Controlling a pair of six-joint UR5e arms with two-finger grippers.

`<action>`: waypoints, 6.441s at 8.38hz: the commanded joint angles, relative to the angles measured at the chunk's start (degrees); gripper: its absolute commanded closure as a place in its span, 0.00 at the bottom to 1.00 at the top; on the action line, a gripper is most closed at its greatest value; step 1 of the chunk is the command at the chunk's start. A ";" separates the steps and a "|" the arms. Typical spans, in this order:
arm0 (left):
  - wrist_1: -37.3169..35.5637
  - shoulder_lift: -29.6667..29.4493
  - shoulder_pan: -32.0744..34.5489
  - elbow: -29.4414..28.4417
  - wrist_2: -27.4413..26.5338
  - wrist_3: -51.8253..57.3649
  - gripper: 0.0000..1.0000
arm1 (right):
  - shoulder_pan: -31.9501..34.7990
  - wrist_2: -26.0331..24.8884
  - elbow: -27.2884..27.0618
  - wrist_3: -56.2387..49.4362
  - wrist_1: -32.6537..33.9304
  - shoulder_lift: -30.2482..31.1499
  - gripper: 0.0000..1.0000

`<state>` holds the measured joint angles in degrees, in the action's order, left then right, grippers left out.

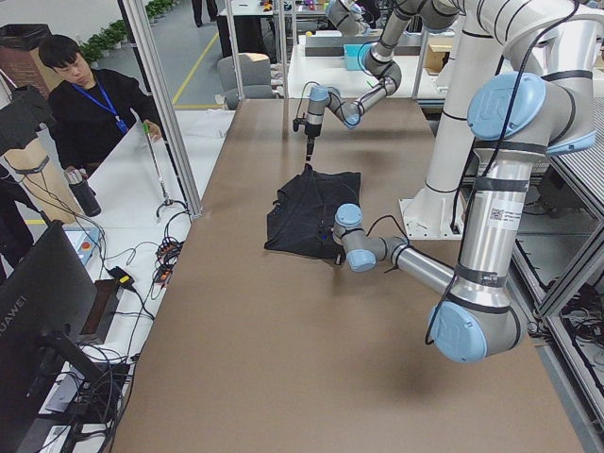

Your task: Fold clothes

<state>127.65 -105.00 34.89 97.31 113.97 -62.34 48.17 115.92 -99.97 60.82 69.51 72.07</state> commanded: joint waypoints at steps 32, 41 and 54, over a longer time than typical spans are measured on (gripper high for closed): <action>-1.61 -44.07 21.53 -48.80 2.57 16.20 0.06 | -11.25 -14.76 7.87 33.05 -15.02 -0.62 0.94; -1.35 -43.80 19.77 -48.80 2.39 15.93 0.06 | -18.63 -18.10 -5.03 36.56 -12.73 6.57 1.00; -0.91 -43.27 19.42 -48.71 2.48 15.85 0.06 | -18.02 -20.39 0.30 -1.82 17.59 -9.67 0.15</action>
<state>126.72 -148.41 54.37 48.59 116.45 -46.56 30.57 96.08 -101.91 64.62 86.40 63.56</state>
